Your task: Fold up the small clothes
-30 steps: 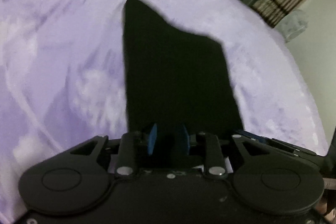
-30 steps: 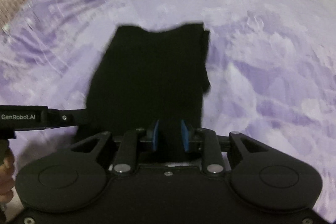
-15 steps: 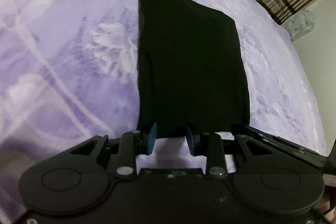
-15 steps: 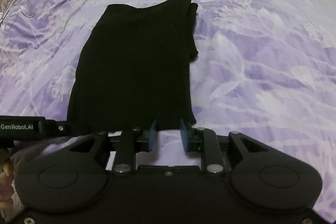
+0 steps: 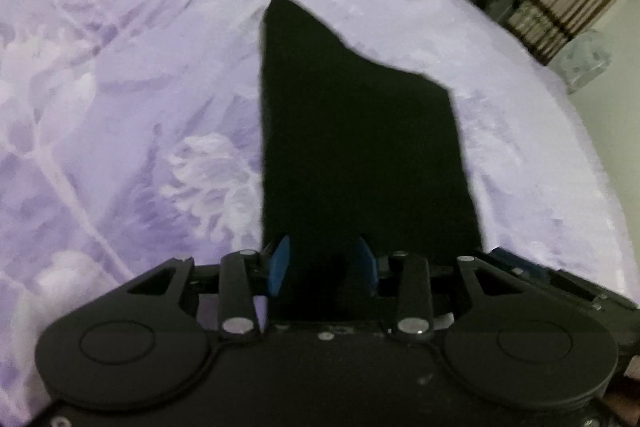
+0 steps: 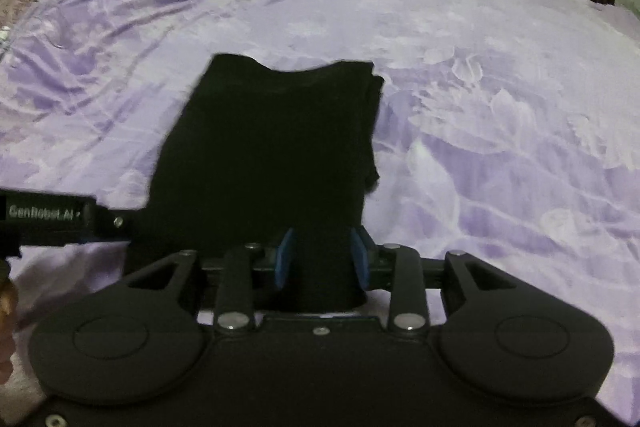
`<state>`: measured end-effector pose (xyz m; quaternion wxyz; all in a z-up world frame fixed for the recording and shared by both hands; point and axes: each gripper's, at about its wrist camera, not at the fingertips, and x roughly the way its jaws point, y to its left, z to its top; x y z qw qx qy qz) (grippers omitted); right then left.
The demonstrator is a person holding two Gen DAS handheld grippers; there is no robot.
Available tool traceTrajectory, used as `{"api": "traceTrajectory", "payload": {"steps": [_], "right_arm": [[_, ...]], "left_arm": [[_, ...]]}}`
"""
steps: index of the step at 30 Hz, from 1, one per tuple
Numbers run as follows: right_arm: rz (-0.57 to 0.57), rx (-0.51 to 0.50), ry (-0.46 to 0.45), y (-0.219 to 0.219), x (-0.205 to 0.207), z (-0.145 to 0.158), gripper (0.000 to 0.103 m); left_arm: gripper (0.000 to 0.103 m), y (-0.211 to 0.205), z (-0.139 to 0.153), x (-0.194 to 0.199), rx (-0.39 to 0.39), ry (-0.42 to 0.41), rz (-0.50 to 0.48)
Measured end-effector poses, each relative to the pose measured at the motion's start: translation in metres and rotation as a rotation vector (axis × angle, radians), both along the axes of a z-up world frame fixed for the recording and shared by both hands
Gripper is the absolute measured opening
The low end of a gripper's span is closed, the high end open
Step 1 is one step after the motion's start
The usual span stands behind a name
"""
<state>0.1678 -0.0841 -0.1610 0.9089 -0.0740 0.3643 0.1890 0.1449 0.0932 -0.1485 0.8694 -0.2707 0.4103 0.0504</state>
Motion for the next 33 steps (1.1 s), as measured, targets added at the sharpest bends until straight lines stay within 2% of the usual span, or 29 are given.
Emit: {"api": "traceTrajectory", "payload": {"steps": [5,7,11,15,18,22,25,33], "right_arm": [[-0.014,-0.044,0.053,0.006,0.024,-0.018,0.024],[-0.018,-0.031,0.072,0.003,0.025,-0.025,0.025],[-0.020,-0.015,0.073,-0.002,0.020,-0.028,0.027],[-0.023,-0.043,0.064,-0.002,0.016,-0.022,0.032],[-0.034,-0.069,0.052,-0.001,0.008,-0.011,0.036],[-0.043,-0.043,0.055,-0.007,-0.007,0.008,0.044],[-0.062,-0.020,0.055,-0.014,-0.021,0.027,0.051],[-0.119,0.038,0.043,-0.032,-0.056,0.084,0.053]], "left_arm": [[0.040,-0.004,-0.014,0.012,0.040,0.030,-0.040],[0.042,-0.004,-0.015,0.013,0.041,0.031,-0.047],[0.042,0.003,-0.015,0.010,0.003,0.016,-0.040],[0.042,0.007,0.000,0.000,-0.021,0.031,0.007],[0.045,0.004,0.016,-0.010,0.023,0.070,0.046],[0.050,0.002,0.040,-0.027,0.025,0.069,0.058],[0.052,0.000,0.062,-0.039,0.061,0.076,0.060],[0.056,-0.014,0.114,-0.077,0.128,0.041,0.034]]}}
